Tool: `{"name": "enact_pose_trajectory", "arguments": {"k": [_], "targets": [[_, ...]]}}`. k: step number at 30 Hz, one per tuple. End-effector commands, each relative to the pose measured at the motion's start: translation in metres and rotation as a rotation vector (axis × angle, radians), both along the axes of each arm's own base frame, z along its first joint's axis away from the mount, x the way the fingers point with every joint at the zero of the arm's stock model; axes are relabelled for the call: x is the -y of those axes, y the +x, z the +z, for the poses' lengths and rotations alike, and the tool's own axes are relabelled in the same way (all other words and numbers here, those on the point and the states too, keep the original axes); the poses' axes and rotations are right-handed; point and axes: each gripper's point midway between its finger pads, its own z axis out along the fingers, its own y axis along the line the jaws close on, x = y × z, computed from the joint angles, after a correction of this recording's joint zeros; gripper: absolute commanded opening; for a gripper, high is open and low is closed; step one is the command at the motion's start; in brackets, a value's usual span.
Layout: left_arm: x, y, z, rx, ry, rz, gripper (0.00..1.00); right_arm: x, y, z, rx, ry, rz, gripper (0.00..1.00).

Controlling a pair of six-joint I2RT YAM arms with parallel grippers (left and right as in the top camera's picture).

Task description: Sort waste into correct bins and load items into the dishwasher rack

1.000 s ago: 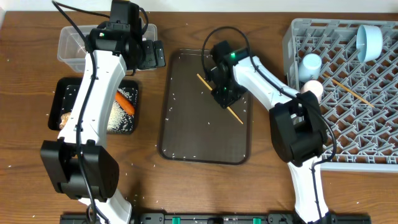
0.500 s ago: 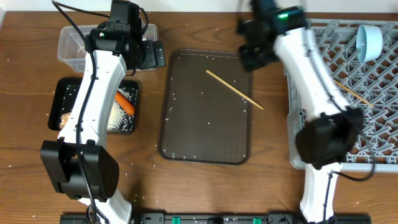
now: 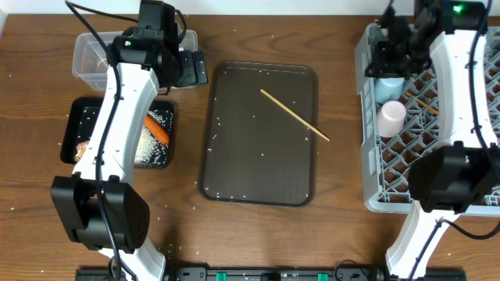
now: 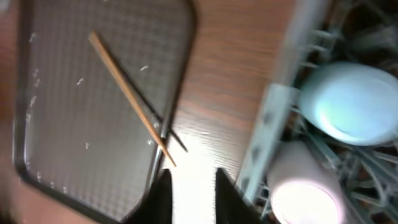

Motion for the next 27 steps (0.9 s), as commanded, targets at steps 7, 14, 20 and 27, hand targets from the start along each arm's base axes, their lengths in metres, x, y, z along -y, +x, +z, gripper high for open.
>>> {"name": "enact_pose_trajectory", "arguments": {"k": [7,14,20,27], "targets": [[-0.002,-0.002,-0.006,-0.019,-0.001,0.013,0.98,-0.099,-0.028,-0.032,0.006,-0.023,0.387,0.63],[-0.002,-0.002,-0.006,-0.019,-0.001,0.013,0.98,-0.155,-0.072,-0.097,-0.07,-0.075,0.594,0.65],[-0.002,-0.002,-0.006,-0.019,-0.001,0.013,0.98,-0.184,-0.111,-0.135,-0.128,-0.095,0.699,0.6],[-0.002,-0.002,-0.006,-0.019,-0.001,0.013,0.98,-0.175,-0.135,-0.18,-0.164,-0.238,0.708,0.59]]}}
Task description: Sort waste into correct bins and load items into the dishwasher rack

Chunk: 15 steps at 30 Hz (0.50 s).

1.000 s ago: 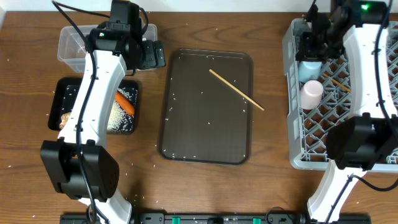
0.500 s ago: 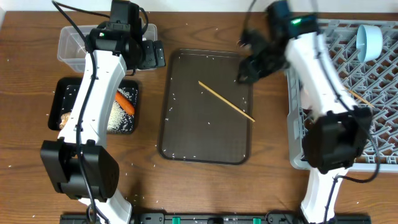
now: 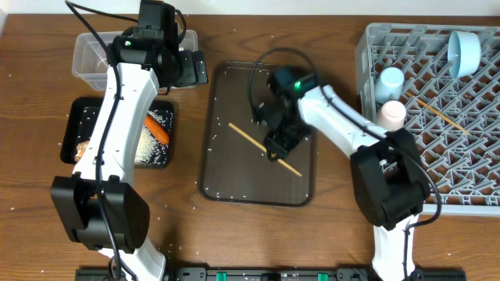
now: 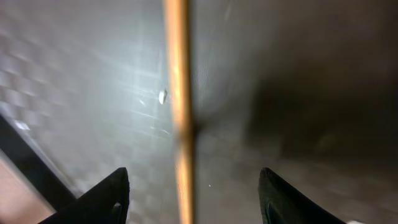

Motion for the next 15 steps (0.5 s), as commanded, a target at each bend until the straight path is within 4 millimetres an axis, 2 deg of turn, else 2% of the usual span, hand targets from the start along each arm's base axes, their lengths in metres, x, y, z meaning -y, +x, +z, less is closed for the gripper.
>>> {"name": "enact_pose_trajectory", "arguments": {"k": [1,9,15], "targets": [[-0.002,-0.002,-0.006,-0.019,-0.001,0.014,0.98,0.011,-0.007,-0.008,0.019,-0.074,-0.002,0.59],[-0.002,-0.002,-0.006,-0.019,-0.001,0.014,0.98,0.002,-0.02,-0.012,-0.024,-0.039,0.012,0.54],[-0.002,-0.002,-0.006,-0.019,-0.001,0.014,0.98,-0.012,-0.027,-0.01,-0.011,-0.031,0.054,0.52]]}}
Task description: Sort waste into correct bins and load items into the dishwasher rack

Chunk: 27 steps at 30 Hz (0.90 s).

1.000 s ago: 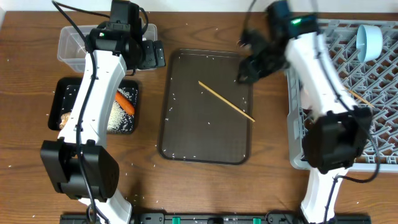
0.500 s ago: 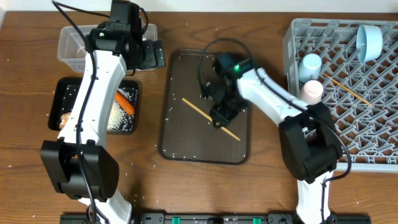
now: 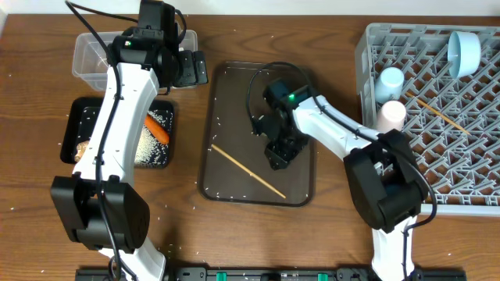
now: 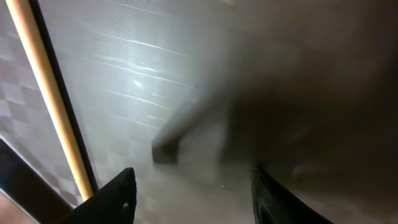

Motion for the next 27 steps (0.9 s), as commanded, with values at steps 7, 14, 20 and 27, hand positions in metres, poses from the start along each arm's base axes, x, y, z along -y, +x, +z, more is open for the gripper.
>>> {"name": "enact_pose_trajectory", "arguments": {"k": [7,14,20,27], "targets": [[-0.002,-0.002,-0.006,-0.019,-0.001,0.013,0.98,-0.041,-0.02,0.012,0.059,0.004,0.128,0.6],[-0.002,-0.002,-0.006,-0.019,-0.001,0.013,0.98,-0.072,-0.025,0.011,0.266,-0.114,0.284,0.9],[-0.002,-0.002,-0.006,-0.019,-0.001,0.013,0.98,-0.081,-0.034,0.003,0.346,-0.207,0.365,0.96],[-0.002,-0.002,-0.006,-0.019,-0.001,0.013,0.98,-0.069,-0.026,-0.007,0.339,-0.254,0.339,0.8]]}}
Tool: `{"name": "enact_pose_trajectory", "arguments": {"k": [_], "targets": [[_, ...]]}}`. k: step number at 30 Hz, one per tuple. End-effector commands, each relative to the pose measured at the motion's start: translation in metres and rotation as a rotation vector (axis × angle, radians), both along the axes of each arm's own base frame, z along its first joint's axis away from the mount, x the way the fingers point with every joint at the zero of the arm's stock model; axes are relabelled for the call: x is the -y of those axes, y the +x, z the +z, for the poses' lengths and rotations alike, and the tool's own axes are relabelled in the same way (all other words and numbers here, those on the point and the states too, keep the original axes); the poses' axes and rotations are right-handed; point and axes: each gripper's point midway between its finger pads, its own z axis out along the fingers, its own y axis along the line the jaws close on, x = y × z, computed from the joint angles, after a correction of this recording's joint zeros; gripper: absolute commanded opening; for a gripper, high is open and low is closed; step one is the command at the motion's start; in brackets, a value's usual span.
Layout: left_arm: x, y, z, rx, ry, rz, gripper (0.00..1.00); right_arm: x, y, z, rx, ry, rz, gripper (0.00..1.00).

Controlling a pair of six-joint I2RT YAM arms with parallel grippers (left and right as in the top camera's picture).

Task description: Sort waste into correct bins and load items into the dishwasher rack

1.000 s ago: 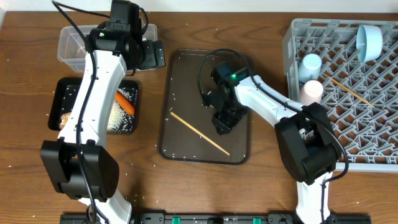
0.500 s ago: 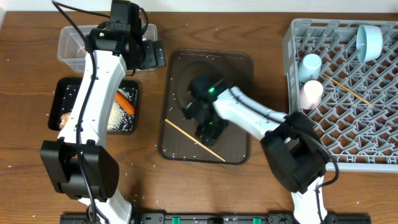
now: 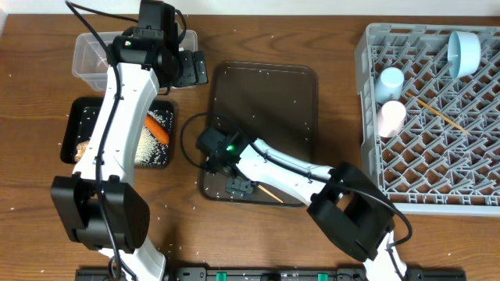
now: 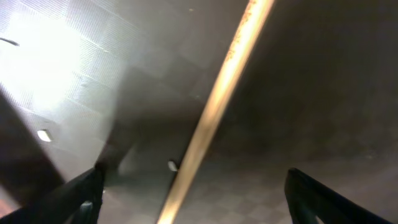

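Note:
A wooden chopstick (image 4: 217, 106) lies on the dark tray (image 3: 266, 94), slanting across the right wrist view. My right gripper (image 4: 196, 202) is open low over it, one finger on each side, at the tray's front left corner (image 3: 237, 186). From overhead only a short end of the chopstick (image 3: 270, 193) shows beside the arm. The grey dishwasher rack (image 3: 469, 168) at the right holds a blue bowl (image 3: 463, 51), a blue cup (image 3: 390, 80), a pink cup (image 3: 391, 117) and another chopstick (image 3: 437, 112). My left gripper (image 3: 190, 69) hovers beside the clear container (image 3: 90, 55).
A black bin (image 3: 86, 117) with rice and an orange carrot (image 3: 157, 129) sits left of the tray. White grains are scattered over the tray and the wooden table. My right arm stretches across the tray's front edge.
My right gripper has moved from the tray's middle right to its front left corner. The chopstick, then outside the left finger, now lies between the open fingers. The left arm is unchanged.
At first my right gripper was by the rack's far left and the chopstick lay in the tray's upper right. Then the gripper stood open over the chopstick mid-tray. Later the chopstick lay lower left, outside the fingers. Now the fingers straddle it at the front left corner.

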Motion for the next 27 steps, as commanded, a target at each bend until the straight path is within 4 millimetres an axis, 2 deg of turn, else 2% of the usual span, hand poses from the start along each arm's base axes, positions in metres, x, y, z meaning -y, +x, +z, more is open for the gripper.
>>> {"name": "enact_pose_trajectory", "arguments": {"k": [1,8,13,15,18,21,27], "targets": [[-0.002,-0.002,-0.006,-0.019,-0.001,0.013,0.98,0.014,0.017,-0.009,0.036,-0.054,-0.038,0.78],[-0.002,-0.002,-0.006,-0.019,-0.001,0.013,0.98,0.034,0.043,-0.009,0.031,-0.023,-0.161,0.61],[-0.002,-0.002,-0.006,-0.019,-0.001,0.013,0.98,0.039,0.052,-0.011,-0.023,0.043,-0.216,0.52],[-0.002,-0.002,-0.006,-0.019,-0.001,0.013,0.98,0.04,0.053,-0.012,-0.046,0.065,-0.231,0.43],[-0.002,-0.002,-0.006,-0.019,-0.001,0.013,0.98,0.042,0.055,-0.012,-0.073,0.093,-0.25,0.18],[-0.002,-0.002,-0.006,-0.019,-0.001,0.013,0.98,0.043,0.055,-0.013,-0.09,0.108,-0.26,0.02],[-0.002,-0.002,-0.006,-0.019,-0.001,0.013,0.98,0.045,0.05,-0.013,-0.114,0.103,-0.263,0.01]]}}
